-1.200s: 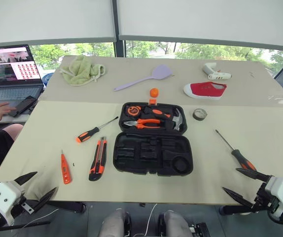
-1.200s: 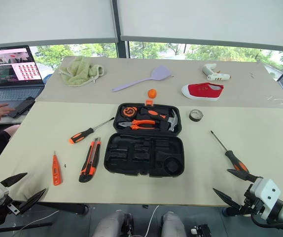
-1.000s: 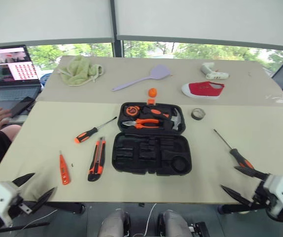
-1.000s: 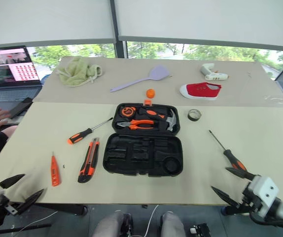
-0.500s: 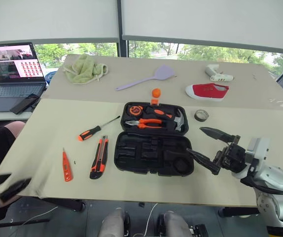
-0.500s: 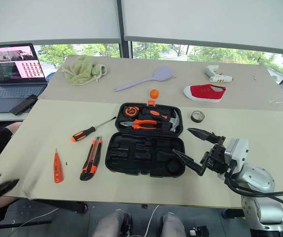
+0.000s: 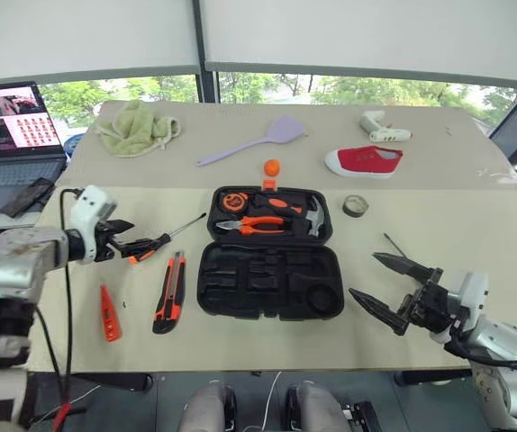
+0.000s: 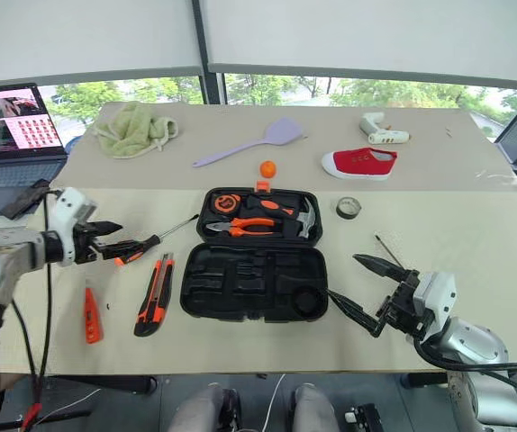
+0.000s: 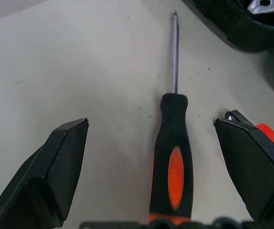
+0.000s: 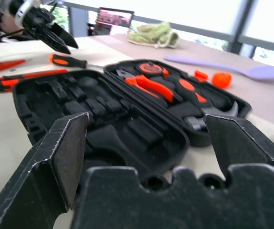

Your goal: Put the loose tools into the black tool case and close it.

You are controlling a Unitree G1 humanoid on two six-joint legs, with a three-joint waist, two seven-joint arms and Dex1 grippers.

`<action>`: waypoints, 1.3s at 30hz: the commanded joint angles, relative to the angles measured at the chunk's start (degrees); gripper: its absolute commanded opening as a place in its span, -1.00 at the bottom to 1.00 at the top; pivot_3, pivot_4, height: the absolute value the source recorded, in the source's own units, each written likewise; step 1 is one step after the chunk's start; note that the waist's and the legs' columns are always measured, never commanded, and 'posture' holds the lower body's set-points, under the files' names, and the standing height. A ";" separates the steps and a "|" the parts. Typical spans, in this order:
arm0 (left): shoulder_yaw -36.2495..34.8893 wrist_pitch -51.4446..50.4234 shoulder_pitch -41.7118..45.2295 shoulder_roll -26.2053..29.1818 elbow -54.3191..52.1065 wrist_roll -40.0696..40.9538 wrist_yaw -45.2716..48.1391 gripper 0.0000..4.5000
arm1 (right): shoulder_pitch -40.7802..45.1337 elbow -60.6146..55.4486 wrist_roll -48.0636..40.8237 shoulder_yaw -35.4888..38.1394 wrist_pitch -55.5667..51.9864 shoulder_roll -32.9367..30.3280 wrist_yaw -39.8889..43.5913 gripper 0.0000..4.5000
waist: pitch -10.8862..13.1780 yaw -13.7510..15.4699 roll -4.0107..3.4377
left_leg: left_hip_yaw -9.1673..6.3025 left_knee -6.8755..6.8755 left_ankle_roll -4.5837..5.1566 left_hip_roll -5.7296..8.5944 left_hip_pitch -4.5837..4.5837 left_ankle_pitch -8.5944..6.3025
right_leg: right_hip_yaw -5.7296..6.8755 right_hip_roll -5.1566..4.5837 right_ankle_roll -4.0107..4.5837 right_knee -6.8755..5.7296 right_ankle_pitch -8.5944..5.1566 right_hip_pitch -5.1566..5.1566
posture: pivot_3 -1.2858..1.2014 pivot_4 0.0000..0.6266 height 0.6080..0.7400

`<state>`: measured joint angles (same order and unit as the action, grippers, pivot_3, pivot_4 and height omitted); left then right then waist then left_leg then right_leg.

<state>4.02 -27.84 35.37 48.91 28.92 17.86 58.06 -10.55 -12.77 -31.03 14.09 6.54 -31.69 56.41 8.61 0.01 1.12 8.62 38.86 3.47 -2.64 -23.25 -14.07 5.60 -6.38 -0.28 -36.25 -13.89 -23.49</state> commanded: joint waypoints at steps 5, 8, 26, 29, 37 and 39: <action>3.90 10.13 7.51 -4.40 13.85 -8.37 4.80 0.64 | -5.75 -6.49 0.47 2.80 1.91 1.82 -3.57 1.00 | -0.01 0.44 -0.01 | 0.02 0.06 0.06 0.03 0.02 -0.03 | -0.07 -0.07 -0.01 -0.06 -0.01 0.00 | 0.03 -0.52 1.00; 2.38 12.68 8.15 -4.78 14.69 -8.11 7.08 0.11 | -7.79 -7.86 0.42 3.56 1.96 1.79 -4.24 1.00 | -0.01 0.57 -0.01 | 0.01 0.08 0.11 0.03 0.02 -0.06 | -0.10 -0.11 -0.01 -0.09 -0.01 0.00 | 0.03 -0.52 1.00; 12.27 11.47 13.05 -13.06 -13.37 -10.82 21.41 -0.70 | -6.77 -7.84 -1.73 9.47 -0.43 -3.43 -3.45 1.00 | 0.13 1.13 0.24 | -0.01 0.98 0.38 0.07 -0.65 -0.20 | -0.29 -0.13 -0.15 -0.72 -0.09 -0.48 | 0.03 -0.52 1.00; 15.62 10.98 12.53 -15.63 -14.02 -15.50 17.07 -0.70 | -6.99 -8.42 -2.00 9.82 -0.90 -3.67 -3.69 1.00 | 0.13 0.44 0.23 | 0.00 1.00 0.37 0.05 -0.68 -0.19 | -0.39 -0.06 -0.15 -0.77 -0.09 -0.56 | 0.03 -0.52 1.00; 17.82 11.97 11.78 -19.05 -13.57 -18.41 13.64 -0.70 | -9.97 -11.25 -1.96 10.62 -1.22 -2.91 -5.12 1.00 | 0.13 0.66 0.23 | -0.02 0.99 0.40 0.04 -0.64 -0.21 | -0.43 -0.07 -0.14 -0.82 -0.09 -0.57 | 0.03 -0.52 1.00; 17.97 12.91 11.71 -19.55 -12.90 -19.03 12.95 -0.70 | -10.16 -11.40 -1.92 10.76 -1.27 -2.86 -5.37 1.00 | 0.13 0.74 0.23 | -0.02 0.99 0.40 0.04 -0.64 -0.21 | -0.43 -0.07 -0.14 -0.82 -0.09 -0.56 | 0.03 -0.52 1.00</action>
<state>21.84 -16.35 46.80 29.93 16.54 -0.70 71.86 -20.69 -22.08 -32.27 23.14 5.50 -34.57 51.75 8.74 0.74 1.34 8.60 39.85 3.89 -2.59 -23.89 -14.29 5.18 -6.46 -0.43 -37.07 -13.98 -24.04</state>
